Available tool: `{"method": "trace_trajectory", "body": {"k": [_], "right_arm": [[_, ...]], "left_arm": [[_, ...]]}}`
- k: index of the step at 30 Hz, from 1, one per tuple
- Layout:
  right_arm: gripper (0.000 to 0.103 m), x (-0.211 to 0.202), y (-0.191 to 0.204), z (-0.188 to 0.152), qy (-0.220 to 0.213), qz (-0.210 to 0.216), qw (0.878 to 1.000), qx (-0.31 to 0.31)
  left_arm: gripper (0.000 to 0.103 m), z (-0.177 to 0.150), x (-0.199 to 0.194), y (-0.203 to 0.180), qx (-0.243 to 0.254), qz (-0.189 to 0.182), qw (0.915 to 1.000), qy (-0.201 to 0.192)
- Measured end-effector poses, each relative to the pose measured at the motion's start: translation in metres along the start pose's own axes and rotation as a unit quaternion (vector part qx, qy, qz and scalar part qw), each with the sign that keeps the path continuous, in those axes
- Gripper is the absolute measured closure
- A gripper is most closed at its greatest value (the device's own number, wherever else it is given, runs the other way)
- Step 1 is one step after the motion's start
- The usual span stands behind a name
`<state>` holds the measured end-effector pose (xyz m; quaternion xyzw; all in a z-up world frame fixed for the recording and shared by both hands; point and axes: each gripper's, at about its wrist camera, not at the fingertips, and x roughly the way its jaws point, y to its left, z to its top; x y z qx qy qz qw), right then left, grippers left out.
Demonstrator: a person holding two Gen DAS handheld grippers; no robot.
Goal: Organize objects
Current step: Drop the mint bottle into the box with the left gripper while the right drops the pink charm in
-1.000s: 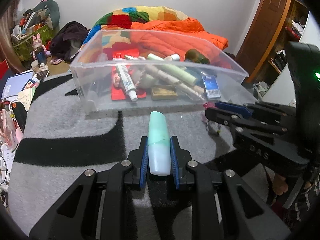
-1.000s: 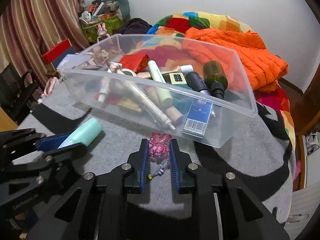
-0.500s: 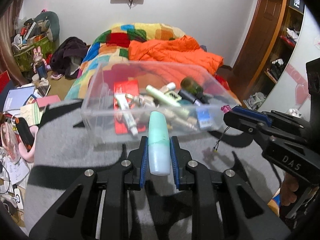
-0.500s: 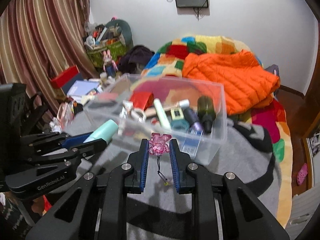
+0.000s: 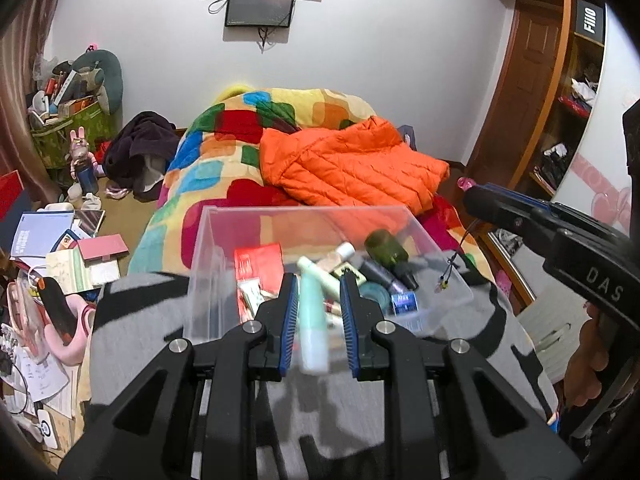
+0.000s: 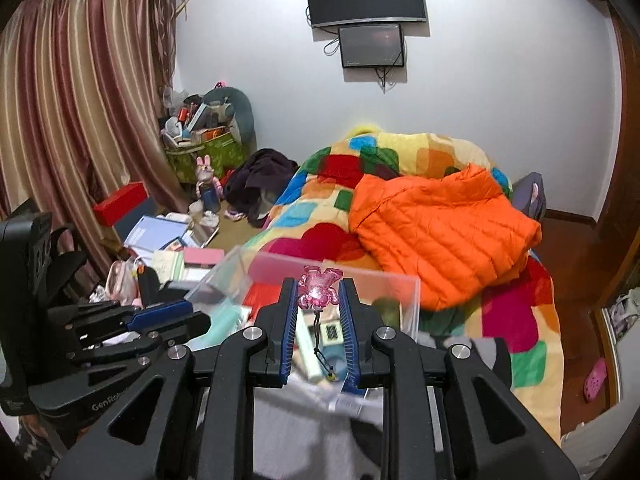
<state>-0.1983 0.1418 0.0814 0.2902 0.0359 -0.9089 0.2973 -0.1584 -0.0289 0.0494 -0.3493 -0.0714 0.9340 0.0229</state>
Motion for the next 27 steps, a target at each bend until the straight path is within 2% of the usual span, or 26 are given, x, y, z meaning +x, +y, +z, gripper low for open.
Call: {"method": "trace_trajectory", "body": {"k": [7, 17, 20, 23, 27], "right_arm": [[0.084, 0.032, -0.013, 0.004, 0.026, -0.005, 0.999, 0.020], [0.084, 0.093, -0.018, -0.036, 0.128, -0.006, 0.992, 0.001], [0.084, 0.101, -0.016, -0.046, 0.151, 0.000, 0.989, -0.003], [0.082, 0.100, -0.015, -0.049, 0.156, 0.001, 0.988, -0.005], [0.069, 0.089, -0.014, -0.046, 0.147, 0.005, 0.989, -0.006]], "left_arm": [[0.082, 0.012, 0.020, 0.009, -0.003, 0.006, 0.9999, 0.009], [0.081, -0.004, 0.036, 0.020, -0.008, 0.002, 0.9992, 0.040], [0.073, -0.008, 0.037, 0.018, -0.004, 0.004, 0.9991, 0.043], [0.065, -0.011, 0.034, 0.017, -0.002, 0.006, 0.9993, 0.037], [0.059, -0.010, 0.025, 0.017, 0.001, 0.004, 0.9996, 0.028]]}}
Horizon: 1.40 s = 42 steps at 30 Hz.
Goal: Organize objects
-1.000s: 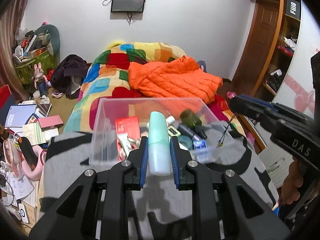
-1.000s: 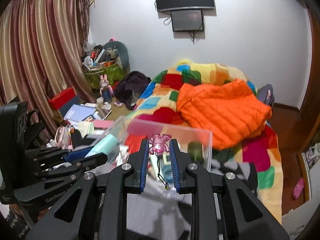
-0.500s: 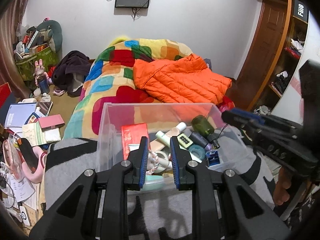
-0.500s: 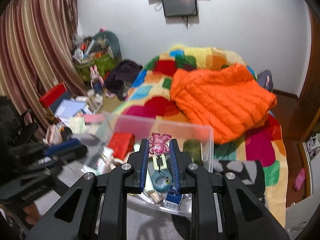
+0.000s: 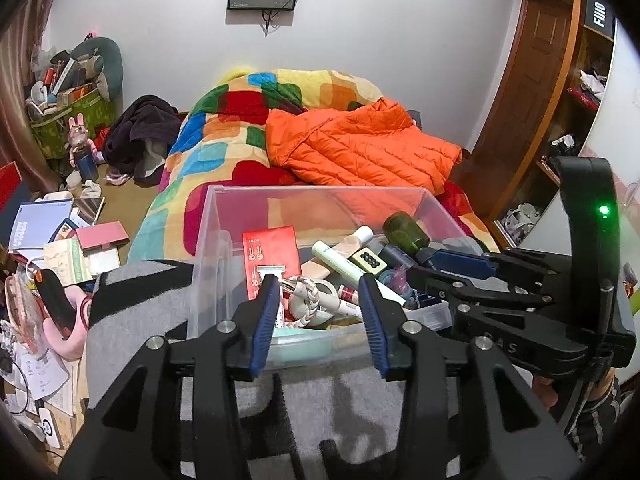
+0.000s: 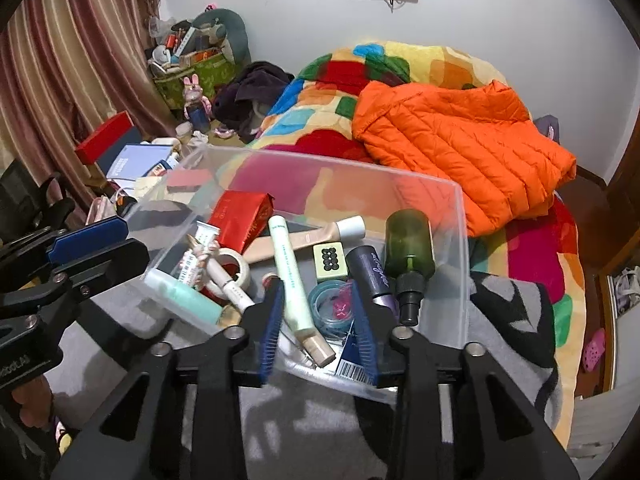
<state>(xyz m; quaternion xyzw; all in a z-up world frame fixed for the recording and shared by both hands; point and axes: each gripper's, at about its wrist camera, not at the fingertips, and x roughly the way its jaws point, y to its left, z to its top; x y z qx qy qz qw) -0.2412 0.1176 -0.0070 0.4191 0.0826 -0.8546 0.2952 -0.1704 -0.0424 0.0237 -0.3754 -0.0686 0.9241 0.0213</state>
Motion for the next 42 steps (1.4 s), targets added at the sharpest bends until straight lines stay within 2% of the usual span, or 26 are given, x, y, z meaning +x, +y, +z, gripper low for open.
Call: {"method": "trace_trajectory", "body": {"k": [7, 11, 14, 17, 30, 42], "right_arm": [[0.059, -0.042, 0.002, -0.005, -0.046, 0.009, 0.999, 0.007], [0.053, -0.064, 0.006, -0.013, -0.068, 0.009, 0.998, 0.005], [0.046, -0.078, 0.009, -0.022, -0.084, 0.009, 0.996, 0.003], [0.036, -0.090, 0.011, -0.032, -0.098, 0.007, 0.995, 0.005], [0.030, -0.097, 0.012, -0.063, -0.098, 0.007, 0.995, 0.024], [0.030, -0.092, 0.008, -0.071, -0.088, 0.007, 0.995, 0.036]], "left_arm": [[0.038, 0.000, -0.031, -0.003, 0.014, 0.004, 0.9990, -0.041], [0.027, -0.007, -0.044, -0.005, 0.022, 0.002, 0.9984, -0.052], [0.017, -0.014, -0.051, -0.006, 0.025, 0.001, 0.9982, -0.055], [0.013, -0.024, -0.057, -0.006, 0.027, 0.001, 0.9979, -0.059], [0.011, -0.053, -0.058, -0.001, 0.016, -0.001, 0.9988, -0.046], [0.011, -0.061, -0.052, -0.005, 0.017, -0.001, 0.9991, -0.038]]}}
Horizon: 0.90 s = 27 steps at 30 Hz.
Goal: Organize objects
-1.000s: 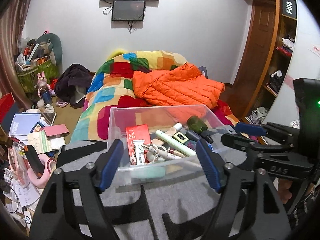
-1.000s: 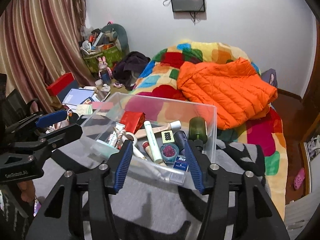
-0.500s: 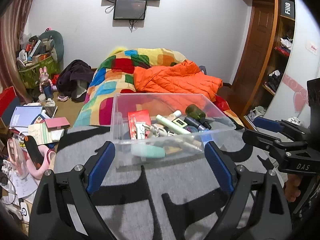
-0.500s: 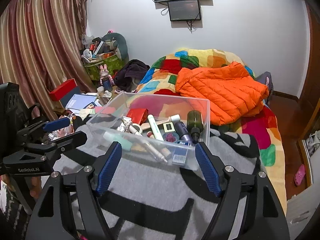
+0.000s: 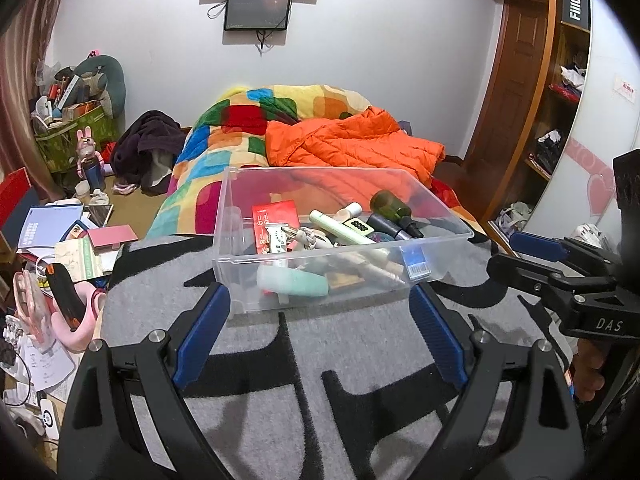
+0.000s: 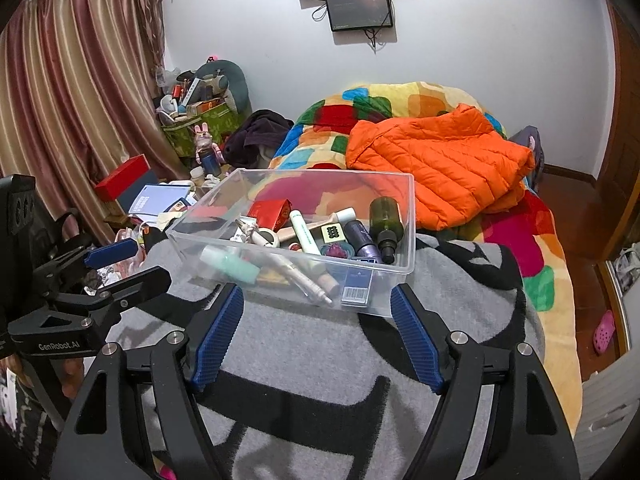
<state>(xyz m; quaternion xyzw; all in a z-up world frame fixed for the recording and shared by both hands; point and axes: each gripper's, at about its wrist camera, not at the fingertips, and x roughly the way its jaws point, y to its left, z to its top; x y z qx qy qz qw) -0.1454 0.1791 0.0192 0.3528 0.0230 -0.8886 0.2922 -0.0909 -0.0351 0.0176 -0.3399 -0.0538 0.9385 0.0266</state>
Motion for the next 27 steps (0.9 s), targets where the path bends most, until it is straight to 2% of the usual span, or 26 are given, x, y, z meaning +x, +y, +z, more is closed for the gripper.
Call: {"method": "trace_trajectory", "body": {"k": [27], "right_arm": [[0.029, 0.0012, 0.0015, -0.0006, 0.002, 0.005, 1.000, 0.004]], "left_arm": [[0.011, -0.0029, 0.0040, -0.0006, -0.003, -0.002, 1.0000, 0.004]]}}
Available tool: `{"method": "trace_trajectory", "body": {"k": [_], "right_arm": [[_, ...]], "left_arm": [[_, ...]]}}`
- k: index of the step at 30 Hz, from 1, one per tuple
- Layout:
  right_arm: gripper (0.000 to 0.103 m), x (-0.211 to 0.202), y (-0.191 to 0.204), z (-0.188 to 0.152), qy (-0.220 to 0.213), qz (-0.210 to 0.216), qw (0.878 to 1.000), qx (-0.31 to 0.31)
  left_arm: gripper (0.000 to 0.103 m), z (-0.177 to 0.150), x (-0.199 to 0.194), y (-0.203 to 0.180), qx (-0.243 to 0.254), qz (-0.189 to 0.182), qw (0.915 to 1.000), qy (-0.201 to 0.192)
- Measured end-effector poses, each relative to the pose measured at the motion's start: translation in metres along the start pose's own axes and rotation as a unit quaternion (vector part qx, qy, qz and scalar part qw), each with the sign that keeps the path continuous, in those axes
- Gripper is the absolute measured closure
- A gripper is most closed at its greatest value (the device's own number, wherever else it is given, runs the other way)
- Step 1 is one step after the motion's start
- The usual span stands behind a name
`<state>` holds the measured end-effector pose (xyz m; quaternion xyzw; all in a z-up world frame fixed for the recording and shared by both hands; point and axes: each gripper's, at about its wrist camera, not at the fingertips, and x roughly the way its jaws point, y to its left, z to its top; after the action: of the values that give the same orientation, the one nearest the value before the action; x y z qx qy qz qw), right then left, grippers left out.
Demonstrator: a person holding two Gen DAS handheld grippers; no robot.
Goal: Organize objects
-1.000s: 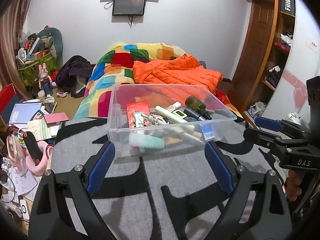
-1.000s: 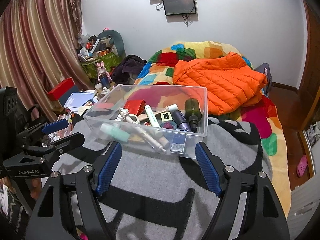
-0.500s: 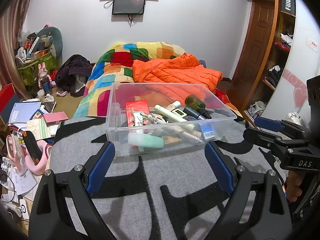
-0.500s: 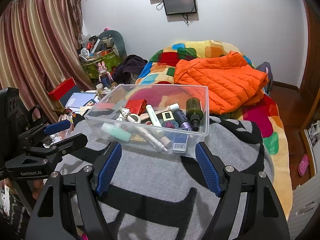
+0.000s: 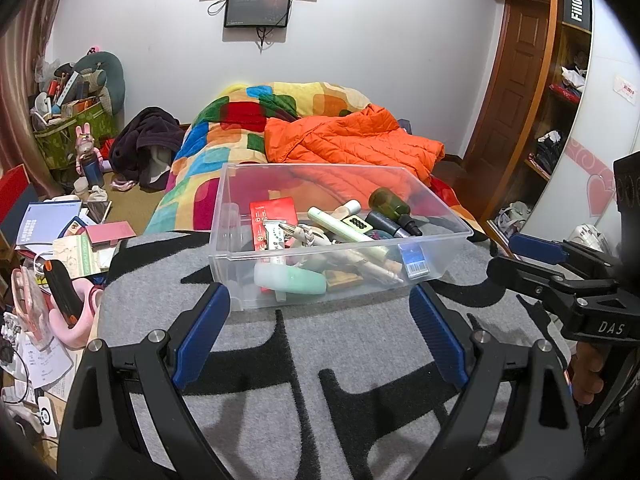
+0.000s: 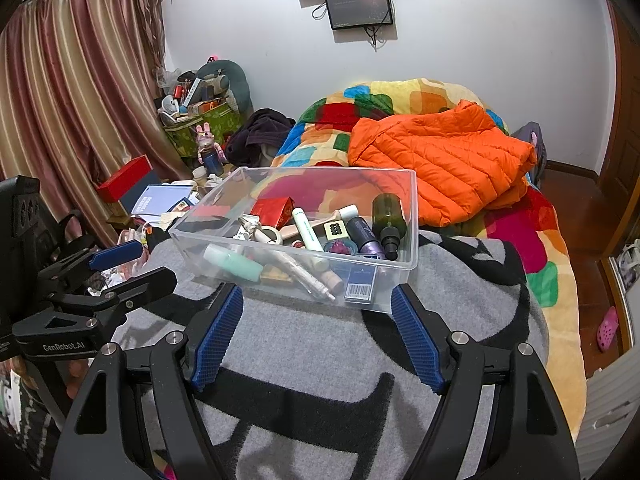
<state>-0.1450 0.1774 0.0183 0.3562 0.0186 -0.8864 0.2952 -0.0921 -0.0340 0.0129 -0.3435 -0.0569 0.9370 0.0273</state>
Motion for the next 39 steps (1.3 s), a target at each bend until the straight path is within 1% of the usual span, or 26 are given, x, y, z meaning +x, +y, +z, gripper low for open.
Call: {"method": "trace_trajectory", "body": {"k": [25, 28, 31, 35, 39], "right_arm": [[0.028, 0.0001, 0.0023, -0.0039, 0.001, 0.002, 1.000, 0.000], [0.028, 0.0001, 0.0023, -0.0037, 0.000, 0.001, 1.000, 0.001], [0.028, 0.0007, 0.0035, -0.0047, 0.002, 0.001, 1.000, 0.001], [0.028, 0.0007, 0.0051, -0.0074, 0.002, 0.002, 1.000, 0.002], [0.027, 0.0007, 0.0053, -0.0081, 0.002, 0.002, 1.000, 0.002]], "left_arm": [[0.010, -0.0005, 0.0002, -0.0015, 0.000, -0.001, 1.0000, 0.001], [0.007, 0.0001, 0.0007, -0.0020, 0.002, -0.003, 1.0000, 0.003], [0.007, 0.0000, -0.0002, -0.0024, 0.003, -0.003, 1.0000, 0.002], [0.005, 0.0000, 0.0029, -0.0017, -0.003, -0.010, 0.9998, 0.015], [0.005, -0.0008, 0.0009, -0.0031, 0.001, -0.003, 1.0000, 0.004]]}}
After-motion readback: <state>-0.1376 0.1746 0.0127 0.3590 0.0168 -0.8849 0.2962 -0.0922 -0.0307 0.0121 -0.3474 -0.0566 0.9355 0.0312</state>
